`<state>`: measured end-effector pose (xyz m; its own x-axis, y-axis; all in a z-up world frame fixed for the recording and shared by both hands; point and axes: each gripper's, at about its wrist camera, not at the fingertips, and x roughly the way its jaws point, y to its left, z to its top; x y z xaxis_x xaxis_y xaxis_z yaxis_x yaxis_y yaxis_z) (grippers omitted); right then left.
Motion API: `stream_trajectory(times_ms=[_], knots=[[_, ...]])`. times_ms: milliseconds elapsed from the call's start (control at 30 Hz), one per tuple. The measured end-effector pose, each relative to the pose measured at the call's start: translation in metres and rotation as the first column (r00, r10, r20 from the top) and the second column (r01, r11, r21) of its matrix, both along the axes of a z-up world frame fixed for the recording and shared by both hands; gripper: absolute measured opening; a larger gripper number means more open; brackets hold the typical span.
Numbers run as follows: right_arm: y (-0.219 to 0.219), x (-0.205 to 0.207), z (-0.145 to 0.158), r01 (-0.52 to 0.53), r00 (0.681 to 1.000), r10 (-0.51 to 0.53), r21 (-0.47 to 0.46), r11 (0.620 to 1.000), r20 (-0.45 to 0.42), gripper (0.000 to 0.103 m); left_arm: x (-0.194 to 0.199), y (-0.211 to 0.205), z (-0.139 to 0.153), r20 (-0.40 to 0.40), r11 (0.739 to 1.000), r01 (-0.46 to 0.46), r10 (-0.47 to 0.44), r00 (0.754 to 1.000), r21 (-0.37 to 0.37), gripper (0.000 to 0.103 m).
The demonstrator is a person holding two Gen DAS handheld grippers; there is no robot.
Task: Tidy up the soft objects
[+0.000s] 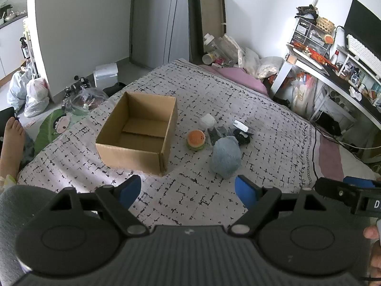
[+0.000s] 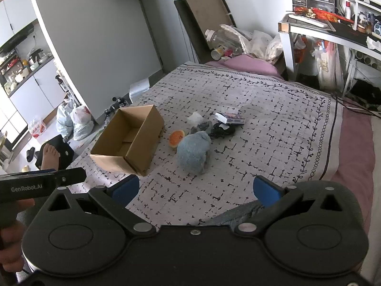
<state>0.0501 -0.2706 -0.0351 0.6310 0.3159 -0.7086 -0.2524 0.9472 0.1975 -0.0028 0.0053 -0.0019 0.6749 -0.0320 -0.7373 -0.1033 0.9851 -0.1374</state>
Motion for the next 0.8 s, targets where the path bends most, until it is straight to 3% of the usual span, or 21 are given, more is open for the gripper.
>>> stream_trajectory(times_ms=[800], knots=[[0.0015,-0.0029,0.0035,0.014,1.000,-0.014,-0.011,1.000,0.013,0.103,-0.0035,0.0012,-0.0002,0.002,1.000,0.004,-0.004,1.000,-0.018,0.085]])
